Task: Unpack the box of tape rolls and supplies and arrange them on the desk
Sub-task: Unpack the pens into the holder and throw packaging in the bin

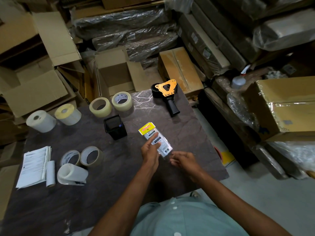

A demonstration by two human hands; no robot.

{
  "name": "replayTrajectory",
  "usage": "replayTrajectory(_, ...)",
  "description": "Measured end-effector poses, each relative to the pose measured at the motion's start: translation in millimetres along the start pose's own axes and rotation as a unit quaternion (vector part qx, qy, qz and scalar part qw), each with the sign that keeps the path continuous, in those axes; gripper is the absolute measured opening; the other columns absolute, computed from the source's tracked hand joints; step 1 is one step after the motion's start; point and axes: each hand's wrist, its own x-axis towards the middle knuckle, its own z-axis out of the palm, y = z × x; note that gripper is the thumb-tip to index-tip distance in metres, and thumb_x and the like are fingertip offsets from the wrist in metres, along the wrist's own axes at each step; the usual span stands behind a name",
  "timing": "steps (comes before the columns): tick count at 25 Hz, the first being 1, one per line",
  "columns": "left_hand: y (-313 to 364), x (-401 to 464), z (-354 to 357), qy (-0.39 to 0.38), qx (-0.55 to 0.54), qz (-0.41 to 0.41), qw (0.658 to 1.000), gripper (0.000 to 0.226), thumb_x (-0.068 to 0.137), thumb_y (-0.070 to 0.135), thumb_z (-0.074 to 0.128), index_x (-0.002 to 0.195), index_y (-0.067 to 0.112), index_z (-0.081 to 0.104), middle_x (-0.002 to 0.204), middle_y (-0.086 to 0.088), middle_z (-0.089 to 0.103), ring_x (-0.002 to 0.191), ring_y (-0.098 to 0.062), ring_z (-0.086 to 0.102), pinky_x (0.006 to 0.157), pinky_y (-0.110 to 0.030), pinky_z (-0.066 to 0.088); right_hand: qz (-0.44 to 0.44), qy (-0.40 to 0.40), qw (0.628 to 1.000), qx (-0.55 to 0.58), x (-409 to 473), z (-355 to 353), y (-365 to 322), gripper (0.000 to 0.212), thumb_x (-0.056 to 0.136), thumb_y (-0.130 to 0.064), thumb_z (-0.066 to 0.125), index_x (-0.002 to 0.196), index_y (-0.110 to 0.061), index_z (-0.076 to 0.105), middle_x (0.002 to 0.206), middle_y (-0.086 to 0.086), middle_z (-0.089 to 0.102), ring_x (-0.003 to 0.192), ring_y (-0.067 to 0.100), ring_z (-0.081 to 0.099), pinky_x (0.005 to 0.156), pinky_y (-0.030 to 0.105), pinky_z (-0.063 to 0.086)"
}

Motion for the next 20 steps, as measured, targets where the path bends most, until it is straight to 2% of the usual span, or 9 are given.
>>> replayTrajectory(1, -1, -3, 4, -0.005, 0.003, 0.017, 1.0, 0.045, 0.085, -0.018, 0.056, 0.115, 0.012, 0.072, 0.127, -0.016, 0.065, 0.099, -0.025, 0.067, 0.093, -0.045, 0.055, 0.041, -0.007, 0.997, 0.067, 3, 3, -3, 0.025, 0.094, -0.001, 0.049, 0.109, 0.006, 0.067, 0.088, 0.015, 0.061, 0.072, 0.014, 0.054, 0.068, 0.022, 0.054)
replayTrajectory(3, -2, -13, 15, -0.012, 0.036, 0.061, 0.997, 0.046, 0.085, -0.018, 0.056, 0.109, 0.017, 0.074, 0.124, -0.013, 0.067, 0.099, -0.02, 0.068, 0.093, -0.041, 0.056, 0.108, 0.005, 0.978, 0.176, 8, 4, -12, 0.027, 0.097, -0.009, 0.044, 0.105, 0.004, 0.065, 0.089, 0.015, 0.068, 0.074, 0.019, 0.059, 0.066, 0.024, 0.059)
replayTrajectory(5, -6, -23, 24, -0.02, 0.086, 0.109, 0.99, 0.045, 0.087, -0.015, 0.055, 0.109, 0.02, 0.074, 0.12, -0.007, 0.07, 0.098, -0.015, 0.069, 0.092, -0.036, 0.056, 0.144, 0.022, 0.959, 0.241, 11, 7, -21, 0.031, 0.101, -0.019, 0.039, 0.095, 0.0, 0.063, 0.074, 0.013, 0.074, 0.078, 0.023, 0.065, 0.062, 0.027, 0.06)
replayTrajectory(8, -12, -33, 32, -0.049, 0.161, 0.187, 0.968, 0.042, 0.089, -0.007, 0.06, 0.105, 0.028, 0.077, 0.11, 0.007, 0.074, 0.103, -0.015, 0.07, 0.094, -0.035, 0.055, 0.147, 0.036, 0.954, 0.259, 15, 10, -28, 0.038, 0.102, -0.031, 0.037, 0.079, -0.008, 0.057, 0.054, 0.007, 0.069, 0.066, 0.019, 0.066, 0.062, 0.031, 0.05)
replayTrajectory(11, -7, -35, 34, -0.089, 0.229, 0.251, 0.936, 0.046, 0.089, 0.003, 0.062, 0.097, 0.047, 0.076, 0.106, 0.024, 0.072, 0.103, -0.007, 0.069, 0.091, -0.031, 0.055, 0.142, 0.014, 0.955, 0.259, 20, 12, -33, 0.037, 0.101, -0.036, 0.04, 0.078, -0.013, 0.058, 0.058, 0.004, 0.069, 0.049, 0.013, 0.066, 0.054, 0.024, 0.051)
replayTrajectory(13, -1, -35, 37, -0.108, 0.244, 0.279, 0.923, 0.042, 0.089, 0.008, 0.06, 0.101, 0.045, 0.075, 0.111, 0.023, 0.07, 0.105, -0.009, 0.069, 0.091, -0.034, 0.056, 0.132, 0.01, 0.958, 0.255, 27, 13, -32, 0.031, 0.1, -0.036, 0.045, 0.084, -0.015, 0.062, 0.062, 0.003, 0.07, 0.049, 0.011, 0.065, 0.05, 0.021, 0.053)
replayTrajectory(16, 10, -34, 42, -0.131, 0.244, 0.308, 0.91, 0.039, 0.091, -0.003, 0.057, 0.111, 0.026, 0.074, 0.123, 0.008, 0.067, 0.112, -0.009, 0.066, 0.093, -0.032, 0.056, 0.11, 0.01, 0.962, 0.25, 32, 14, -34, 0.026, 0.1, -0.03, 0.046, 0.09, -0.014, 0.062, 0.059, -0.001, 0.068, 0.047, 0.008, 0.063, 0.047, 0.02, 0.053)
replayTrajectory(18, 19, -24, 46, -0.134, 0.227, 0.291, 0.92, 0.037, 0.091, -0.006, 0.057, 0.114, 0.019, 0.072, 0.129, -0.001, 0.065, 0.115, -0.012, 0.065, 0.095, -0.032, 0.056, 0.106, 0.018, 0.957, 0.268, 30, 16, -37, 0.023, 0.099, -0.025, 0.048, 0.089, -0.011, 0.063, 0.058, 0.0, 0.068, 0.046, 0.008, 0.062, 0.048, 0.019, 0.053)
replayTrajectory(20, 29, -14, 48, -0.123, 0.212, 0.275, 0.93, 0.035, 0.087, 0.0, 0.061, 0.115, 0.019, 0.071, 0.128, -0.002, 0.066, 0.116, -0.018, 0.065, 0.096, -0.035, 0.055, 0.103, 0.036, 0.952, 0.286, 31, 16, -36, 0.018, 0.097, -0.018, 0.051, 0.087, -0.008, 0.063, 0.058, 0.001, 0.065, 0.044, 0.008, 0.059, 0.045, 0.017, 0.051)
